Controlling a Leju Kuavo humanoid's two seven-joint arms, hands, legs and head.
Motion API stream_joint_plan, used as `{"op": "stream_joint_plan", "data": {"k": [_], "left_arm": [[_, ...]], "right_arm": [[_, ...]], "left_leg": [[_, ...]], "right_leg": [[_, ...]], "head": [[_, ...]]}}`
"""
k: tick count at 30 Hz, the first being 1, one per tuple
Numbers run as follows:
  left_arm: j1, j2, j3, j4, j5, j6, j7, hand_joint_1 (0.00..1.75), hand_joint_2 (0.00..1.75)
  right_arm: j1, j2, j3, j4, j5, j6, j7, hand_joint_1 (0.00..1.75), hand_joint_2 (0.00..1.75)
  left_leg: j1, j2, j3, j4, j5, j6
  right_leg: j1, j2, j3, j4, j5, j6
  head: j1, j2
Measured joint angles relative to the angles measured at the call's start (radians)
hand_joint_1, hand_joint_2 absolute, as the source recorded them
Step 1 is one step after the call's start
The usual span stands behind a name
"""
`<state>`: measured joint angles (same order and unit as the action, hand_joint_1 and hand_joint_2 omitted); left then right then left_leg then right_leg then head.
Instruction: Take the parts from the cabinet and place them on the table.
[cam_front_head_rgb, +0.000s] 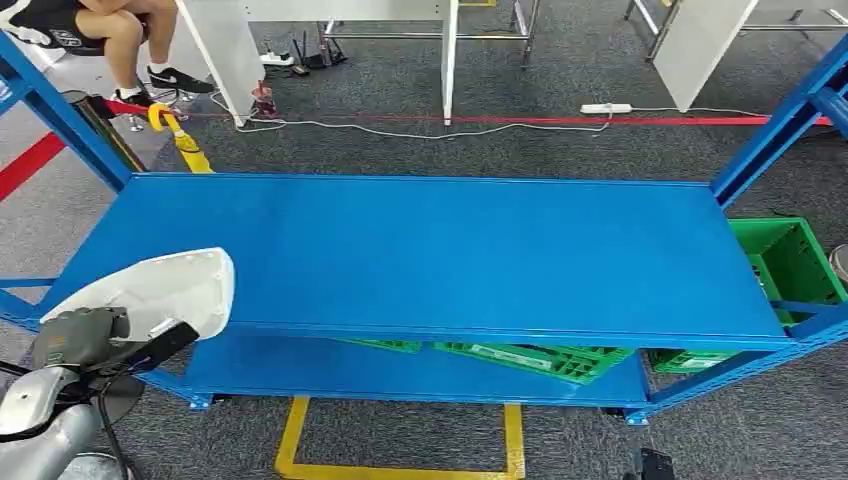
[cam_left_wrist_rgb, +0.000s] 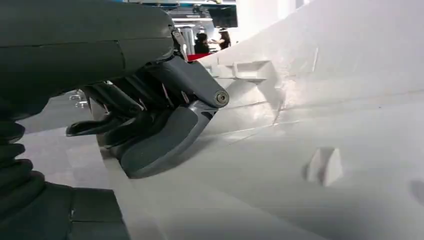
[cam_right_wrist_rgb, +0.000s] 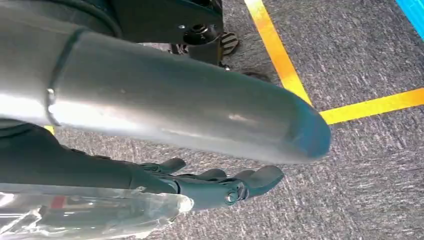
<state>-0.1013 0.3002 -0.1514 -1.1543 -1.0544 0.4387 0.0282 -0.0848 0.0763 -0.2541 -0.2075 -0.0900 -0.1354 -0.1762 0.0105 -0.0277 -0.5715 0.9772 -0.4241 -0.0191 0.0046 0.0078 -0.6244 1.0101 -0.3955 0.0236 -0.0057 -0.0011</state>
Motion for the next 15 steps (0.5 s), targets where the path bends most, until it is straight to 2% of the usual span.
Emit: {"op": "stream_joint_plan", "data": {"k": [15], "left_arm": [[0.001, 0.029, -0.003, -0.011, 0.003, -0.024, -0.024, 1.75, 1.75]], "right_arm": [[-0.001, 0.0, -0.008, -0.001, 0.019, 0.002, 0.001, 0.0, 0.0]], "left_leg": [[0.0, 0.0, -0.002, 0.0, 0.0, 0.0]], "right_leg": [[0.0, 0.0, -0.001, 0.0, 0.0, 0.0]], "head": [[0.0, 0.0]]}}
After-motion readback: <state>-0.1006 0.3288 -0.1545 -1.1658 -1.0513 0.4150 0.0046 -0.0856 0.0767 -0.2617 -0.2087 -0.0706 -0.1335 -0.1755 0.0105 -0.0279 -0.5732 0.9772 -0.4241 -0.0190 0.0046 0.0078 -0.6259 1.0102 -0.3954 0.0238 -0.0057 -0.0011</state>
